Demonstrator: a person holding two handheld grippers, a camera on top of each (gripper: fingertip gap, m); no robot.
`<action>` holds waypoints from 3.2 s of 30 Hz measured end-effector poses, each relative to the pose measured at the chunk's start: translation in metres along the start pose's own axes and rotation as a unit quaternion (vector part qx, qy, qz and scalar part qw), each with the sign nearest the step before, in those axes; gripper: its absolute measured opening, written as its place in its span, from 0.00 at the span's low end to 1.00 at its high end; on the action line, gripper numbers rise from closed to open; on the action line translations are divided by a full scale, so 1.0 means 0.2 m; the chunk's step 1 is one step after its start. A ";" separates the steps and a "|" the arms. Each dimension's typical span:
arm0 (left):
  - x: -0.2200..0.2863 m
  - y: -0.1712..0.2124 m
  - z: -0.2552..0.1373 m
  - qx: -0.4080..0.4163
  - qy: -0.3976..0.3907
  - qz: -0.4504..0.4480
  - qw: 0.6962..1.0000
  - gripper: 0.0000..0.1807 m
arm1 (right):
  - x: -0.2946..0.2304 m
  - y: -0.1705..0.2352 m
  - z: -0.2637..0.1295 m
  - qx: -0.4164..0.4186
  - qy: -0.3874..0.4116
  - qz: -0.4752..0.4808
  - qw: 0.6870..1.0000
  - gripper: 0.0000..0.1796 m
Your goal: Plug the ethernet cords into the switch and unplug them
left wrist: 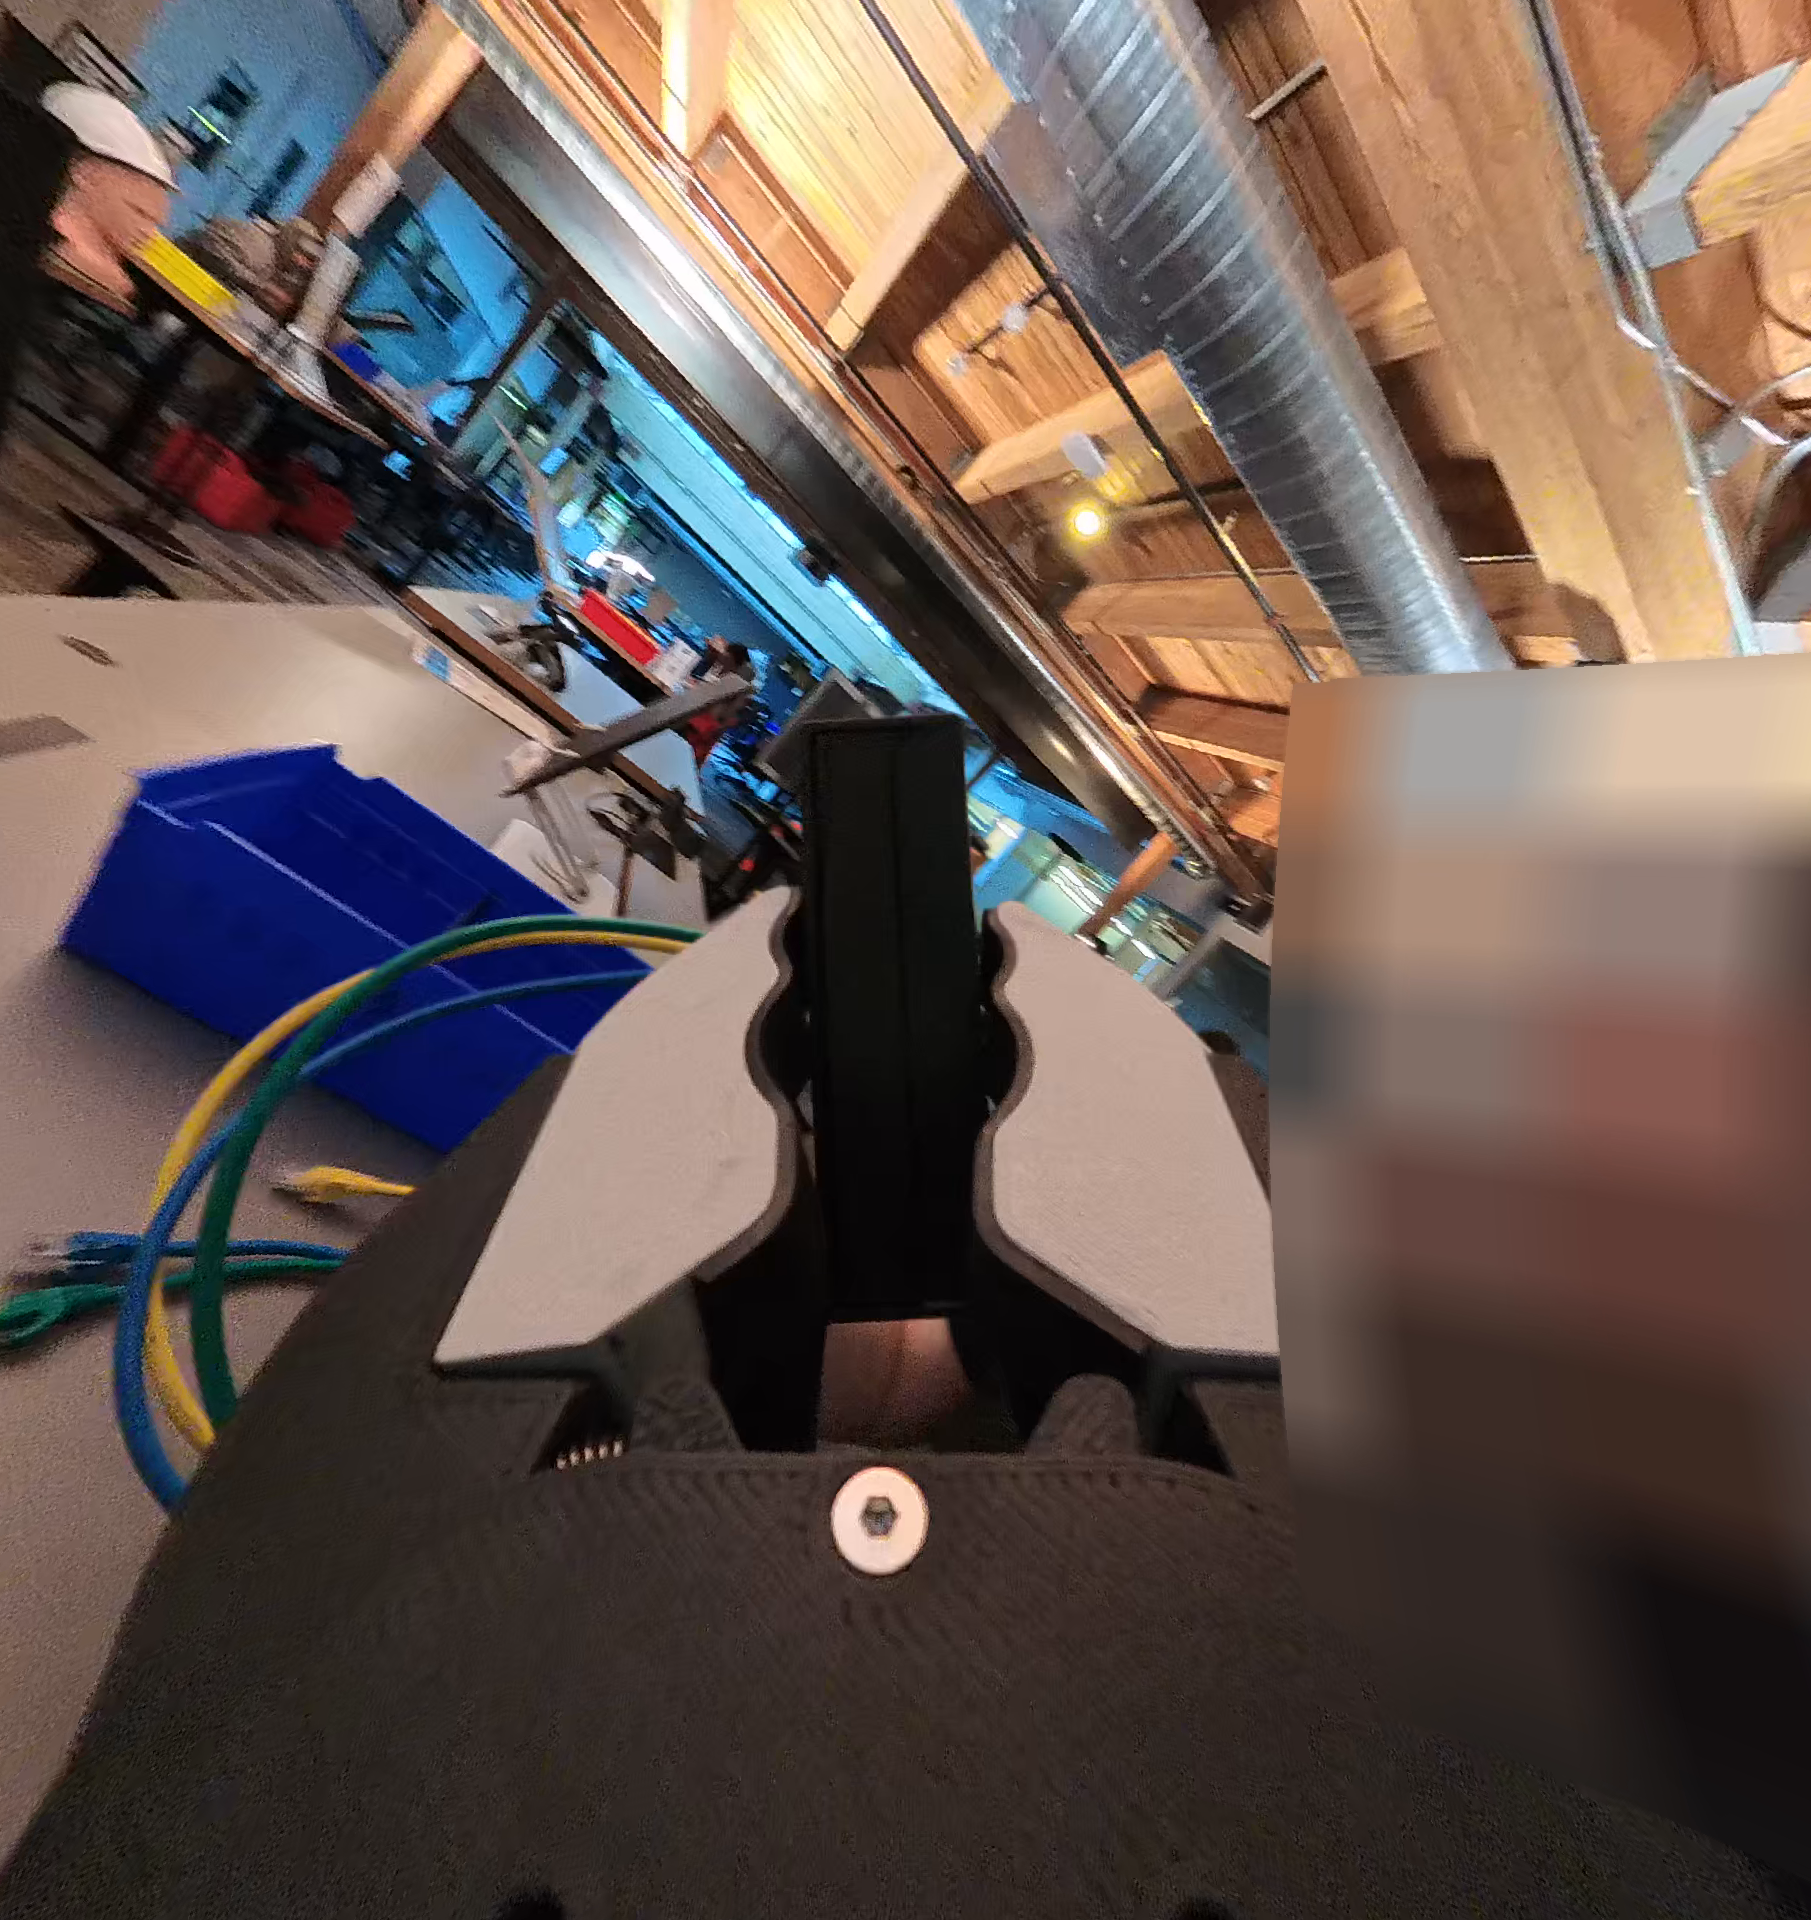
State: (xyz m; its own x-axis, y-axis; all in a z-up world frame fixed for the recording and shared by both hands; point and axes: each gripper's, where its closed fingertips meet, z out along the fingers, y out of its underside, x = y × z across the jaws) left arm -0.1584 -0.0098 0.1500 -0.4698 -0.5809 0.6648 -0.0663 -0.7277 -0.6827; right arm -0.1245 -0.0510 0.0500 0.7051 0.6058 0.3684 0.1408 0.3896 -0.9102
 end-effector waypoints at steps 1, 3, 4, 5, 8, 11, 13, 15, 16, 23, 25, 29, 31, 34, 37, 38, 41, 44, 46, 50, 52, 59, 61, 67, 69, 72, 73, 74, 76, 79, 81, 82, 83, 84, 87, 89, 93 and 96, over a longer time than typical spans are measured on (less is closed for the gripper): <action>-0.02 -0.02 -0.02 0.007 -0.016 0.006 1.000 0.16 | -0.06 0.07 -0.03 -0.019 -0.004 0.005 1.000 0.08; -0.05 -0.03 -0.05 0.014 -0.036 0.010 0.999 0.16 | -0.19 0.18 -0.09 -0.056 -0.008 -0.016 0.998 0.08; -0.06 -0.04 -0.06 0.017 -0.047 0.015 0.999 0.16 | -0.25 0.20 -0.11 -0.063 -0.012 -0.037 0.997 0.07; -0.07 -0.05 -0.07 0.016 -0.057 0.024 0.998 0.16 | -0.30 0.16 -0.13 -0.060 -0.011 -0.059 0.996 0.06; -0.10 -0.04 -0.07 0.004 -0.093 0.051 0.994 0.16 | -0.25 -0.14 -0.16 -0.012 0.043 -0.084 0.995 0.01; -0.12 -0.01 -0.05 -0.010 -0.115 0.066 0.991 0.16 | 0.00 -0.33 -0.14 -0.050 0.103 -0.090 0.989 0.04; -0.13 0.02 -0.02 -0.024 -0.118 0.066 0.991 0.16 | 0.14 -0.30 -0.10 -0.113 0.130 -0.136 0.976 0.09; -0.13 0.04 0.00 -0.036 -0.117 0.068 0.990 0.16 | 0.22 -0.27 -0.05 -0.156 0.145 -0.187 0.959 0.10; -0.13 0.05 0.01 -0.041 -0.116 0.068 0.990 0.16 | 0.23 -0.25 -0.02 -0.167 0.142 -0.201 0.955 0.10; -0.13 0.10 0.06 -0.058 -0.111 0.068 0.990 0.16 | 0.23 -0.17 0.07 -0.210 0.129 -0.183 0.952 0.05; -0.14 0.09 0.05 -0.056 -0.114 0.067 0.990 0.16 | 0.23 -0.16 0.08 -0.213 0.124 -0.164 0.955 0.05; -0.16 0.06 0.03 -0.038 -0.117 0.057 0.991 0.16 | 0.20 -0.21 0.06 -0.177 0.135 -0.186 0.957 0.06; -0.16 0.05 0.02 -0.033 -0.122 0.058 0.990 0.16 | 0.15 -0.25 0.05 -0.155 0.128 -0.184 0.962 0.06; -0.17 0.07 0.05 -0.043 -0.126 0.063 0.989 0.15 | 0.11 -0.16 0.08 -0.196 0.103 -0.154 0.963 0.06; -0.21 0.07 0.05 -0.042 -0.159 0.085 0.983 0.16 | 0.12 -0.08 0.10 -0.245 0.106 -0.164 0.950 0.01; -0.20 0.06 0.05 -0.040 -0.156 0.082 0.984 0.16 | 0.11 -0.09 0.11 -0.236 0.104 -0.170 0.951 0.00; -0.19 0.03 0.02 -0.017 -0.147 0.073 0.986 0.16 | 0.03 -0.13 0.11 -0.202 0.087 -0.152 0.964 0.04; -0.20 0.04 0.04 -0.015 -0.144 0.063 0.988 0.16 | -0.03 -0.08 0.14 -0.206 0.082 -0.145 0.964 0.06; -0.22 0.05 0.05 -0.026 -0.159 0.076 0.984 0.16 | -0.01 -0.04 0.14 -0.231 0.100 -0.185 0.950 0.03; -0.14 0.10 0.06 -0.070 -0.117 0.093 0.986 0.16 | 0.03 -0.20 0.06 -0.197 0.071 -0.151 0.966 0.08; -0.11 0.15 0.07 -0.109 -0.103 0.105 0.983 0.16 | 0.15 -0.35 0.01 -0.136 0.054 -0.039 0.988 0.11; -0.12 0.32 0.18 -0.190 -0.103 0.137 0.967 0.16 | 0.04 -0.20 0.01 -0.267 -0.239 0.361 0.861 0.27; -0.10 0.38 0.21 -0.218 -0.081 0.134 0.963 0.16 | -0.03 -0.19 0.02 -0.259 -0.281 0.414 0.826 0.20; -0.07 0.36 0.25 -0.186 -0.038 0.097 0.977 0.17 | -0.05 -0.17 -0.04 -0.220 -0.300 0.396 0.839 0.16; -0.03 0.24 0.20 -0.132 -0.029 0.093 0.987 0.22 | 0.00 -0.17 -0.06 -0.208 -0.278 0.402 0.847 0.16; 0.02 0.07 0.05 -0.063 -0.067 0.135 0.987 0.19 | 0.15 -0.22 -0.10 -0.187 -0.246 0.419 0.854 0.15; 0.04 0.03 0.00 -0.045 -0.083 0.154 0.984 0.20 | 0.22 -0.26 -0.10 -0.180 -0.231 0.420 0.859 0.16; 0.07 0.00 -0.04 -0.029 -0.097 0.170 0.980 0.20 | 0.29 -0.33 -0.10 -0.170 -0.222 0.417 0.865 0.15; 0.10 -0.05 -0.10 -0.009 -0.120 0.194 0.974 0.20 | 0.43 -0.48 -0.10 -0.159 -0.204 0.400 0.879 0.15; 0.13 -0.05 -0.14 -0.014 -0.139 0.203 0.969 0.20 | 0.65 -0.76 -0.06 -0.159 -0.173 0.360 0.903 0.15; 0.14 -0.04 -0.14 -0.020 -0.138 0.198 0.970 0.20 | 0.80 -0.96 -0.04 -0.159 -0.145 0.331 0.919 0.16; 0.14 -0.03 -0.14 -0.023 -0.137 0.194 0.971 0.19 | 0.88 -1.06 -0.04 -0.158 -0.128 0.317 0.926 0.15; 0.14 -0.03 -0.13 -0.025 -0.135 0.192 0.972 0.19 | 0.95 -1.16 -0.05 -0.157 -0.112 0.303 0.933 0.15; 0.13 -0.02 -0.13 -0.026 -0.134 0.189 0.972 0.19 | 1.02 -1.25 -0.06 -0.157 -0.099 0.291 0.939 0.15; 0.12 -0.01 -0.11 -0.032 -0.133 0.181 0.974 0.19 | 1.21 -1.48 -0.12 -0.145 -0.049 0.257 0.954 0.16; 0.11 0.01 -0.09 -0.041 -0.131 0.175 0.975 0.19 | 1.33 -1.61 -0.18 -0.131 -0.015 0.250 0.959 0.15; 0.08 0.03 -0.06 -0.051 -0.131 0.170 0.975 0.19 | 1.55 -1.65 -0.31 -0.167 0.056 0.228 0.957 0.16; 0.07 0.05 -0.04 -0.060 -0.129 0.165 0.976 0.19 | 1.68 -1.51 -0.43 -0.201 0.108 0.246 0.942 0.16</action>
State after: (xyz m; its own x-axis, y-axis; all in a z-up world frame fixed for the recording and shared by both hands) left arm -0.1722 -0.0228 0.1497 -0.2463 -0.8602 0.4465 -0.0590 -0.4465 -0.8928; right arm 0.1295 -0.0243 0.4317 0.8720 0.4732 -0.1250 -0.0193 -0.2218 -0.9749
